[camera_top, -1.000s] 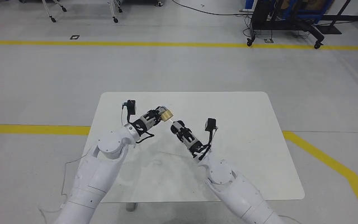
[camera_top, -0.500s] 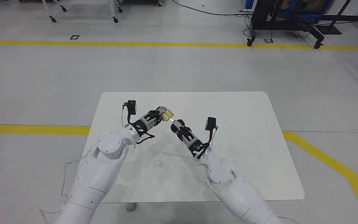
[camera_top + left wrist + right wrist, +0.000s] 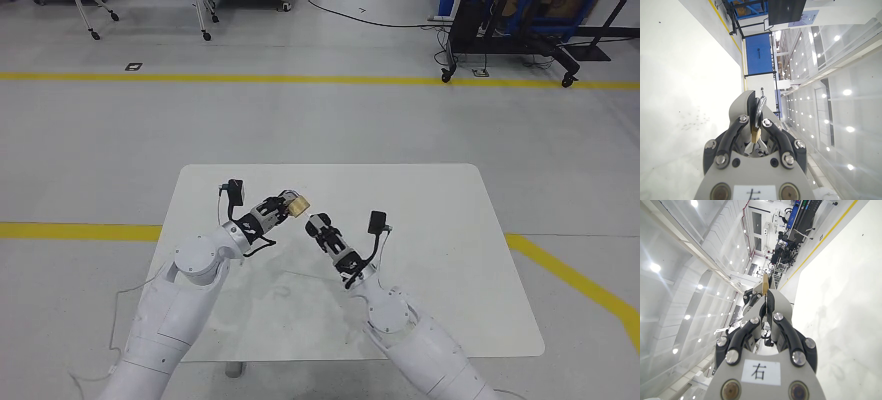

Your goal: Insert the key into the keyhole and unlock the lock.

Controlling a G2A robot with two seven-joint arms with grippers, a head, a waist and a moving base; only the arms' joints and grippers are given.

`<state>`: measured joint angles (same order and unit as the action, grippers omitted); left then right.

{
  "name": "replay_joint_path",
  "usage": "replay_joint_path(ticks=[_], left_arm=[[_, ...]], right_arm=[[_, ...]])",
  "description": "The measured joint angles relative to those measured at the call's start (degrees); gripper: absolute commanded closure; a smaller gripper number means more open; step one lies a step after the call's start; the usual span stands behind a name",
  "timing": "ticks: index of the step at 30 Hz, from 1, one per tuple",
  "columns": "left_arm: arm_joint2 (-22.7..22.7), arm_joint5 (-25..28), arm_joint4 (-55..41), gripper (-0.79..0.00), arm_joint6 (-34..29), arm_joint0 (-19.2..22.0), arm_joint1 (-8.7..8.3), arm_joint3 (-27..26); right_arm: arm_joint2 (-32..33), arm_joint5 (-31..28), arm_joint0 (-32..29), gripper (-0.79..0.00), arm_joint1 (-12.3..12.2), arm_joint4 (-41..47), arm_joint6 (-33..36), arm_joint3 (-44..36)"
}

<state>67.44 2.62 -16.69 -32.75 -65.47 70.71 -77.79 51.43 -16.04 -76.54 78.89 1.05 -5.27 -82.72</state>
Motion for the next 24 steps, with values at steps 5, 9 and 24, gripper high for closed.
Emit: replay_joint_path(ticks=[5,9,24], left_arm=[[-0.1,-0.3,0.3,0.000,0.0,0.0,0.03,-0.1],[-0.1,-0.6,-0.3,0.000,-0.3,0.0,0.10,0.0],[-0.2,-2.1,-2.3,0.000,-2.4,0.9,0.30,1.4]], right_arm=[[-0.4,0.8,0.0,0.000,0.4,-2.5,-2.0,0.1],[-0.9,1.3,0.0,0.000,0.8,-4.2,-3.3,0.3],[-2.0,3.3,0.0,0.000,2.2,-11.6,-9.3,1.1]])
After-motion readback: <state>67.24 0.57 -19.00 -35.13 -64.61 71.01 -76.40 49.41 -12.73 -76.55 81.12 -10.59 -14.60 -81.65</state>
